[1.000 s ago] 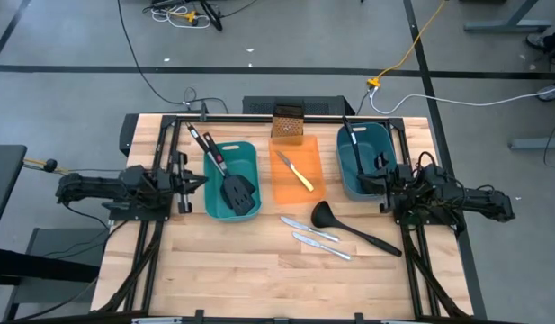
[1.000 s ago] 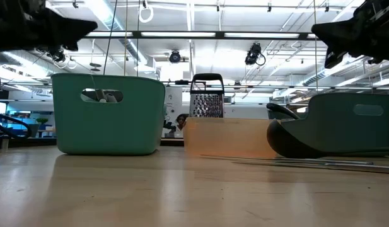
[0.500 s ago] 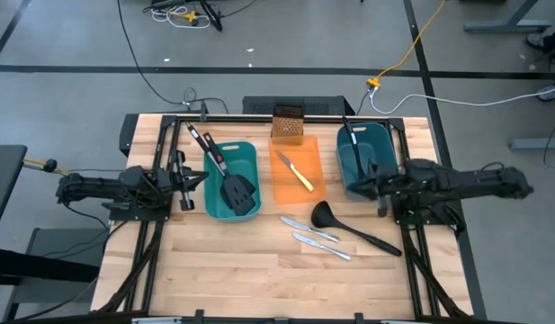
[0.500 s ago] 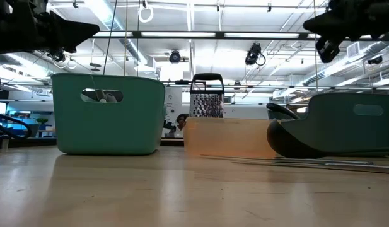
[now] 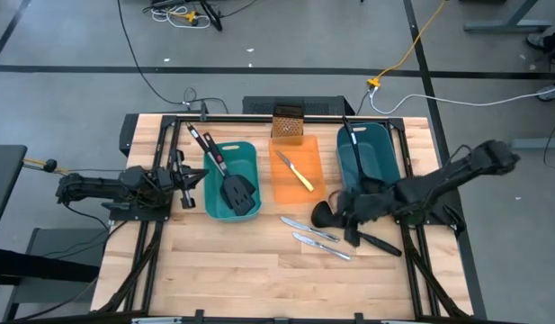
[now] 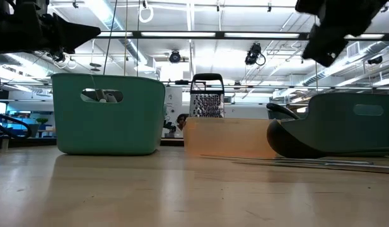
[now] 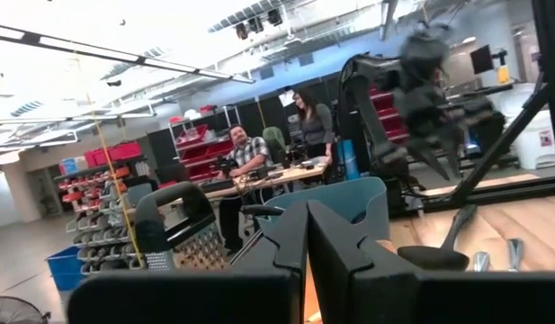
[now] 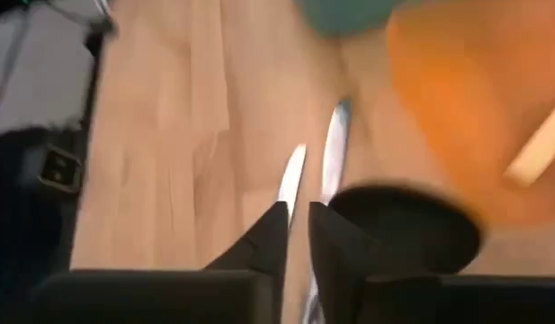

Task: Pick & Place Kitchen Items
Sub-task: Put the silver table knife into the orange bin

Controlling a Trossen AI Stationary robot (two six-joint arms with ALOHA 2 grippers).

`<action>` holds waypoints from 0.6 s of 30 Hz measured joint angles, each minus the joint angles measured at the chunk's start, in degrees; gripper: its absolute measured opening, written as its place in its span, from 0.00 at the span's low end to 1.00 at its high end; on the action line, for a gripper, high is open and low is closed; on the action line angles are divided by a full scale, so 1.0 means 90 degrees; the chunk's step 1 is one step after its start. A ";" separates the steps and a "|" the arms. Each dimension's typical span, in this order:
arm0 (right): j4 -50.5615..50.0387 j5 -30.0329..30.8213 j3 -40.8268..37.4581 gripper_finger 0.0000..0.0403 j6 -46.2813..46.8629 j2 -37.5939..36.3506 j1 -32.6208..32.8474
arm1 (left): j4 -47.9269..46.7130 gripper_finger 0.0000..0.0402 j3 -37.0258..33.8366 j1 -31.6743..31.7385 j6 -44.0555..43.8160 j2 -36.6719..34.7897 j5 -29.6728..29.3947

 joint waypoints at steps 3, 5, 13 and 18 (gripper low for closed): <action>0.0002 0.0123 0.0047 0.23 0.0426 0.0697 0.0318 | 0.0000 0.04 -0.0001 0.0000 -0.0002 0.0000 0.0000; 0.0065 0.0242 0.0048 0.30 0.0655 0.1134 0.0494 | 0.0002 0.04 -0.0001 0.0000 -0.0002 -0.0002 0.0000; 0.0702 0.0358 0.0337 0.42 0.0998 0.2399 0.1121 | -0.0008 0.04 -0.0002 0.0000 -0.0208 0.0000 0.0001; 0.0065 0.0733 0.0986 0.39 0.0946 0.3155 0.1354 | -0.0068 0.04 -0.0003 0.0000 -0.0243 0.0000 0.0000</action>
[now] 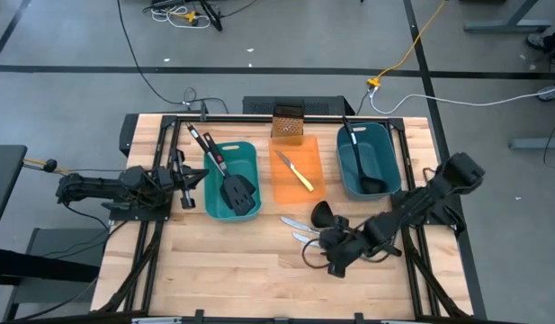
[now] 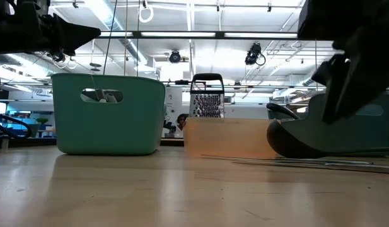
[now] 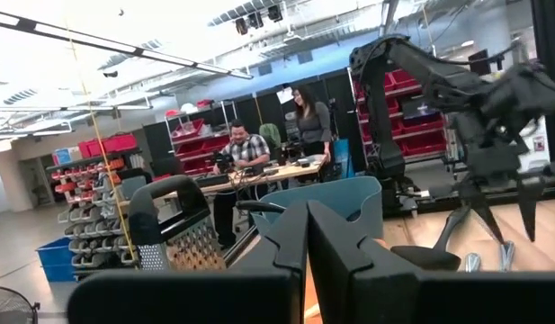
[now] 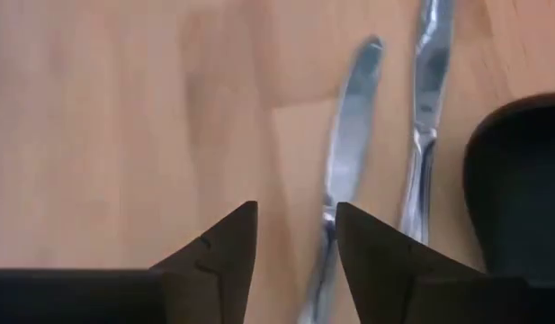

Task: Pick & Place Kitchen Items
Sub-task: Put the silver table knife into the orange bin

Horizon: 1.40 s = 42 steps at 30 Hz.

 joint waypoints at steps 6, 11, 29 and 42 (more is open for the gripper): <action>-0.0644 0.0182 0.0517 0.40 -0.0002 0.0829 0.0012 | -0.0004 0.04 0.0000 0.0000 0.0000 0.0000 0.0002; -0.0690 0.0181 0.0558 0.43 0.0075 0.0981 0.0015 | -0.0022 0.04 -0.0002 0.0000 0.0000 0.0000 0.0002; -0.0449 0.0187 0.0253 0.43 0.0328 0.0981 0.0012 | -0.0029 0.04 -0.0005 0.0000 0.0002 0.0000 0.0002; -0.0220 0.0104 0.0243 0.43 0.0282 0.1148 0.0010 | -0.0032 0.04 -0.0005 0.0000 0.0002 0.0000 0.0003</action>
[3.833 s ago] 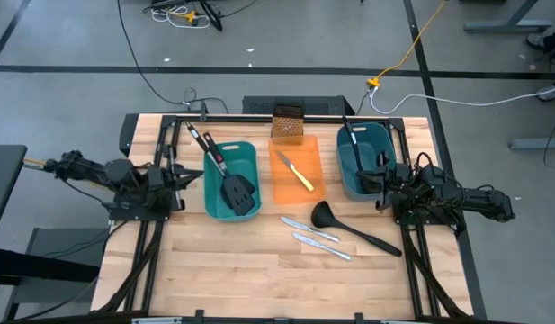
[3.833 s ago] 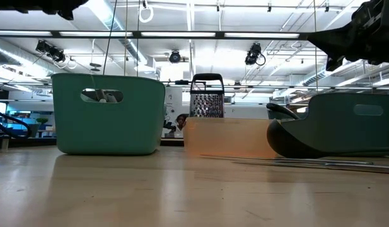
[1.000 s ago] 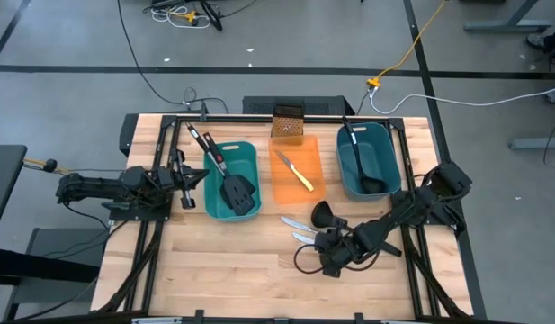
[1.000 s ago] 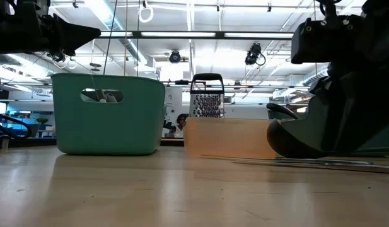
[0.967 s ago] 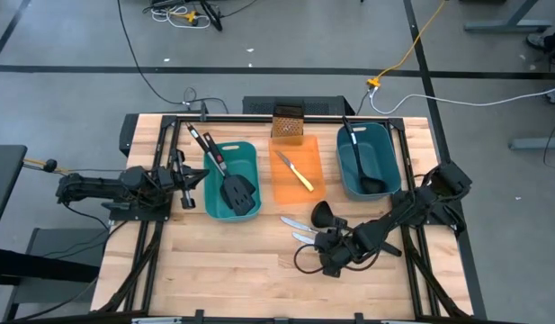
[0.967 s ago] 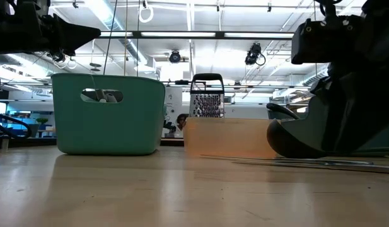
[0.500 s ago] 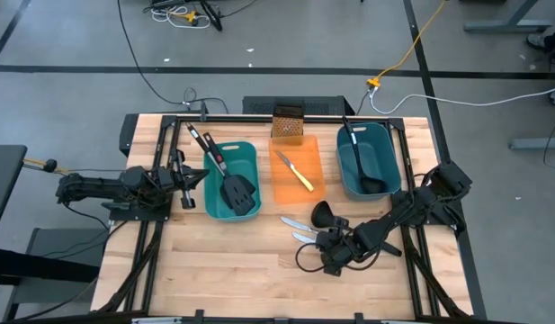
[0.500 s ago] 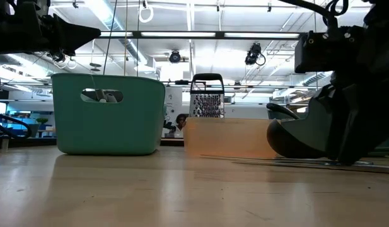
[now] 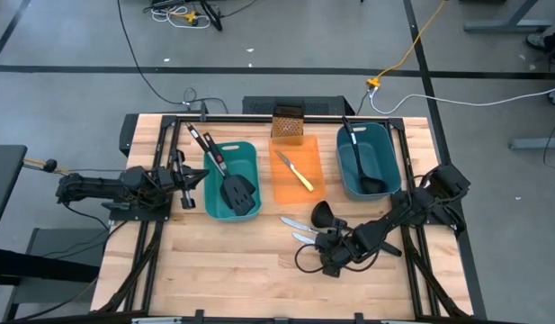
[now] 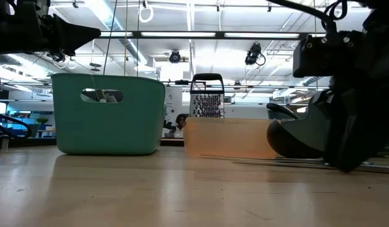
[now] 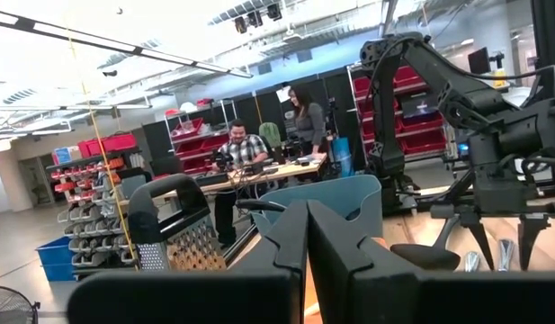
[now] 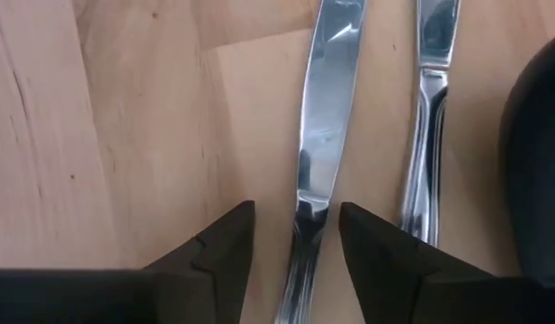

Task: Pick & Place Kitchen Items
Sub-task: Put the silver table knife into the orange bin

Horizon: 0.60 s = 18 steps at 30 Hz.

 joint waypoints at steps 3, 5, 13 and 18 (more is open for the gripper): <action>0.0006 0.0035 0.0012 0.43 0.0049 0.0067 0.0005 | -0.0021 0.04 0.0000 0.0000 0.0000 0.0000 0.0001; 0.0027 -0.0003 0.0012 0.43 0.0024 0.0070 0.0002 | -0.0020 0.04 0.0000 -0.0001 -0.0001 0.0000 0.0001; 0.0176 -0.0273 0.0005 0.29 -0.0289 0.0079 0.0008 | -0.0019 0.04 0.0000 0.0000 -0.0055 0.0000 0.0001; 0.0293 -0.0266 -0.0004 0.15 -0.0333 0.0090 0.0117 | -0.0021 0.04 0.0000 0.0000 -0.0101 0.0000 0.0001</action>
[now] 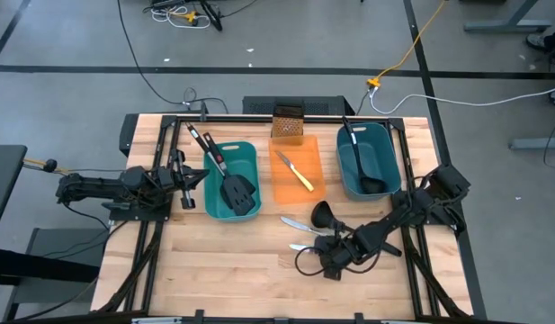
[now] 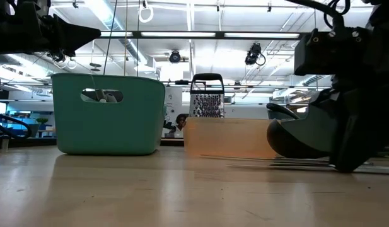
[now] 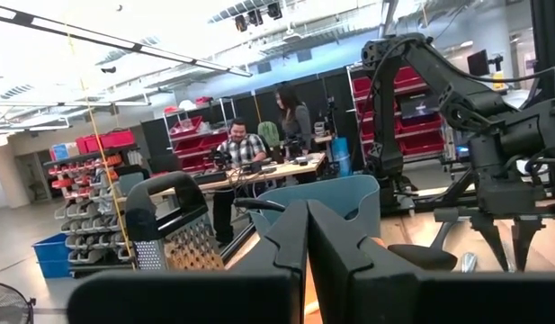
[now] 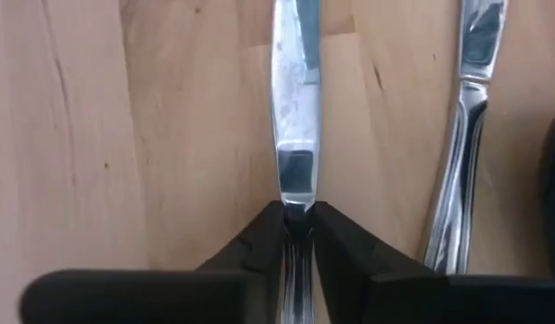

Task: Pick & Place Kitchen Items
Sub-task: Put the silver table knife into the orange bin

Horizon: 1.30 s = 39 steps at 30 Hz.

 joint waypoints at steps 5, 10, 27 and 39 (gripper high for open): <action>0.0580 -0.0182 -0.0010 0.11 0.0002 0.0031 0.0139 | 0.0001 0.04 0.0000 0.0000 -0.0006 0.0000 0.0000; 0.1112 -0.0254 -0.0020 0.13 -0.0014 0.0064 0.0140 | 0.0002 0.04 0.0000 -0.0002 -0.0015 0.0000 0.0000; 0.1681 -0.0259 0.0009 0.12 -0.0355 0.0442 0.0070 | -0.0022 0.04 0.0000 -0.0002 -0.0311 0.0000 0.0027; 0.1670 -0.0229 0.0004 0.12 -0.0386 0.0429 0.0068 | -0.0022 0.04 0.0000 -0.0002 -0.0309 0.0000 0.0027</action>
